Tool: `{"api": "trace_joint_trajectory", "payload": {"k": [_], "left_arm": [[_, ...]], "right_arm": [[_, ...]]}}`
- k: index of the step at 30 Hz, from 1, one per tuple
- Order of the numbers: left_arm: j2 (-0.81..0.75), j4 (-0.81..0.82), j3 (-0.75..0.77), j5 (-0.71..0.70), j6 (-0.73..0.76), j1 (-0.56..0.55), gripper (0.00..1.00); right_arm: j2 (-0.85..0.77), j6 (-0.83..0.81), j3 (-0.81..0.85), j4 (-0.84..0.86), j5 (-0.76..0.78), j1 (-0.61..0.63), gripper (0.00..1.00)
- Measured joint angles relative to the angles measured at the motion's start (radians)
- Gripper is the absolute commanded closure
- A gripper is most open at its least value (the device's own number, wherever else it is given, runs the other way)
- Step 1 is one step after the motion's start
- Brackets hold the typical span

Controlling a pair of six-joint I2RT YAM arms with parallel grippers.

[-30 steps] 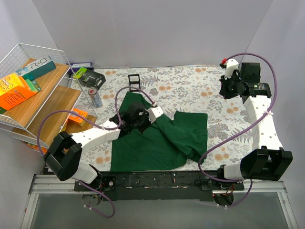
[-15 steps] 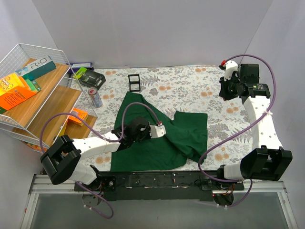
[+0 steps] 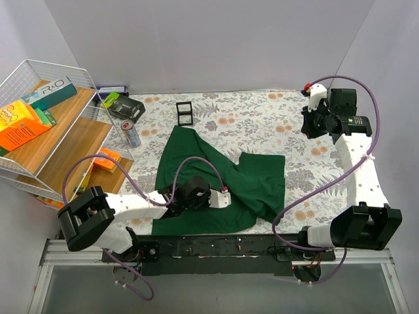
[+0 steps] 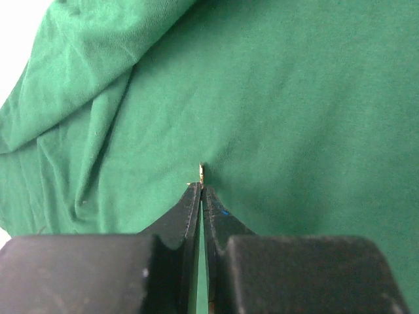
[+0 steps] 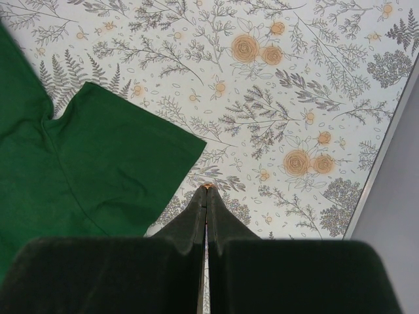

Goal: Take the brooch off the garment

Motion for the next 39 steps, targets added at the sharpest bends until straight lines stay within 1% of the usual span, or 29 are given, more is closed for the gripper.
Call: {"api": "trace_joint_trajectory", "payload": {"k": [1,2,3,6,8,9,10,11,12,15,17,21,24,26,29,30,31,33,35,39], "left_arm": [[0.000,-0.002,-0.002,0.002,0.002,-0.005,0.98],[0.000,-0.003,-0.002,0.007,0.004,-0.007,0.85],[0.000,-0.006,-0.002,0.013,0.006,-0.009,0.79],[-0.002,-0.045,-0.002,0.057,0.005,-0.010,0.70],[-0.005,-0.086,0.000,0.096,-0.011,-0.010,0.67],[-0.008,-0.106,0.003,0.111,-0.022,-0.010,0.62],[-0.014,-0.130,0.013,0.133,-0.039,-0.010,0.59],[-0.021,-0.156,0.026,0.150,-0.056,-0.009,0.56],[-0.030,-0.181,0.045,0.172,-0.079,-0.008,0.49],[-0.073,-0.242,0.120,0.249,-0.147,0.021,0.42],[-0.119,-0.257,0.181,0.302,-0.190,0.060,0.36],[-0.210,-0.255,0.299,0.356,-0.272,0.153,0.31],[-0.213,-0.251,0.389,0.362,-0.356,0.246,0.29],[-0.171,-0.275,0.465,0.350,-0.418,0.328,0.28],[-0.052,-0.329,0.612,0.330,-0.501,0.434,0.25],[-0.005,-0.342,0.664,0.321,-0.530,0.463,0.23],[0.038,-0.360,0.711,0.317,-0.558,0.495,0.19],[0.105,-0.388,0.785,0.318,-0.616,0.546,0.17],[0.141,-0.403,0.826,0.320,-0.674,0.592,0.16],[0.146,-0.417,0.875,0.323,-0.761,0.659,0.16]], "right_arm": [[0.000,0.000,0.000,0.000,0.000,0.000,0.99],[0.000,0.000,0.000,0.000,0.000,0.000,0.99],[-0.001,0.000,0.000,0.000,0.000,0.000,0.99],[-0.005,0.000,0.000,0.000,0.000,0.000,0.99],[-0.010,0.000,0.000,-0.001,0.000,0.000,0.99],[-0.012,0.000,0.000,-0.002,0.001,0.000,0.99],[-0.014,0.000,0.000,-0.003,0.001,0.002,0.99],[-0.015,0.000,0.000,-0.004,0.001,0.005,0.99],[-0.016,-0.001,0.000,-0.006,0.001,0.008,0.99],[-0.016,-0.016,0.002,-0.011,-0.005,0.023,0.99],[-0.014,-0.035,0.008,-0.022,-0.013,0.049,0.99],[0.010,-0.098,0.039,-0.044,-0.073,0.148,0.99],[0.042,-0.169,0.043,-0.053,-0.122,0.242,0.99],[0.077,-0.222,0.043,-0.064,-0.149,0.320,0.99],[0.132,-0.285,0.042,-0.083,-0.192,0.435,0.99],[0.151,-0.306,0.042,-0.089,-0.203,0.475,0.99],[0.171,-0.325,0.043,-0.099,-0.216,0.510,0.99],[0.217,-0.354,0.052,-0.128,-0.240,0.578,0.99],[0.263,-0.367,0.061,-0.143,-0.261,0.631,0.99],[0.322,-0.371,0.062,-0.155,-0.267,0.708,0.99]]}}
